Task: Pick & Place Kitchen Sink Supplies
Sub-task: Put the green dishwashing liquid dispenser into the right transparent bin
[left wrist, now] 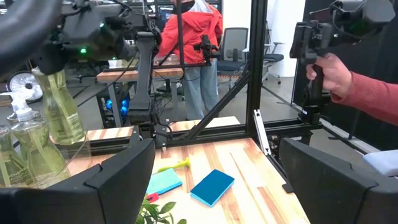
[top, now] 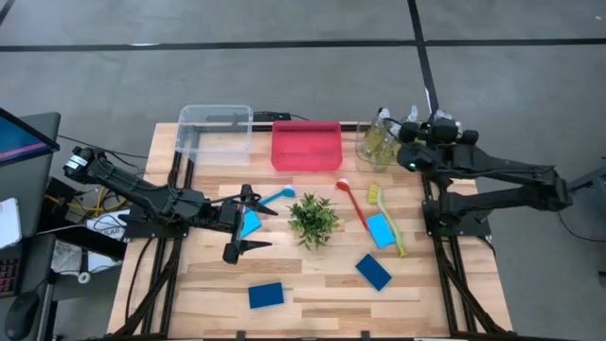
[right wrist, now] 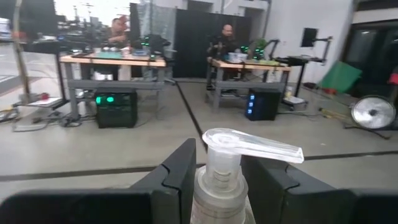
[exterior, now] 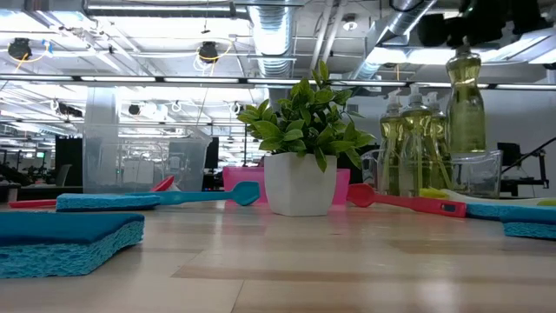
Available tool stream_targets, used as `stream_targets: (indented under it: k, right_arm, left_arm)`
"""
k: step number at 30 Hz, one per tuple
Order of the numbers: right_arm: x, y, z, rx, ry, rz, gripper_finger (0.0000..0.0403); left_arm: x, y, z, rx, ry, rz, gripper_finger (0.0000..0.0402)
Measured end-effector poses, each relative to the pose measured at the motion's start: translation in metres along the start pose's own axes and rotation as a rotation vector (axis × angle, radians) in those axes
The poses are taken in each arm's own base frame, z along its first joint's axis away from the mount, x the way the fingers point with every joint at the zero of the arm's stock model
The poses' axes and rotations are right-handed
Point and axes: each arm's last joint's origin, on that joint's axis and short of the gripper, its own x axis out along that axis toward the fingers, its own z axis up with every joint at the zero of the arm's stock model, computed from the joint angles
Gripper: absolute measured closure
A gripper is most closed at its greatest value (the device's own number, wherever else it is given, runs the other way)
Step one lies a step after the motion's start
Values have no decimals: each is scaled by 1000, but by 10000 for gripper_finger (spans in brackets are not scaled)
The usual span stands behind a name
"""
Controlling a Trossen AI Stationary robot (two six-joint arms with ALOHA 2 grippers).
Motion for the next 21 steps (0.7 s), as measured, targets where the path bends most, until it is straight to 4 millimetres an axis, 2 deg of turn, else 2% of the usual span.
stream_targets:
  k: [14,21]
  right_arm:
    - [18,29,-17,-39,2,-121,300]
    - [23,36,-22,-13,-6,-149,300]
  left_arm:
    - [0,0,0,0,0,0,56]
    - [0,0,0,0,0,0,56]
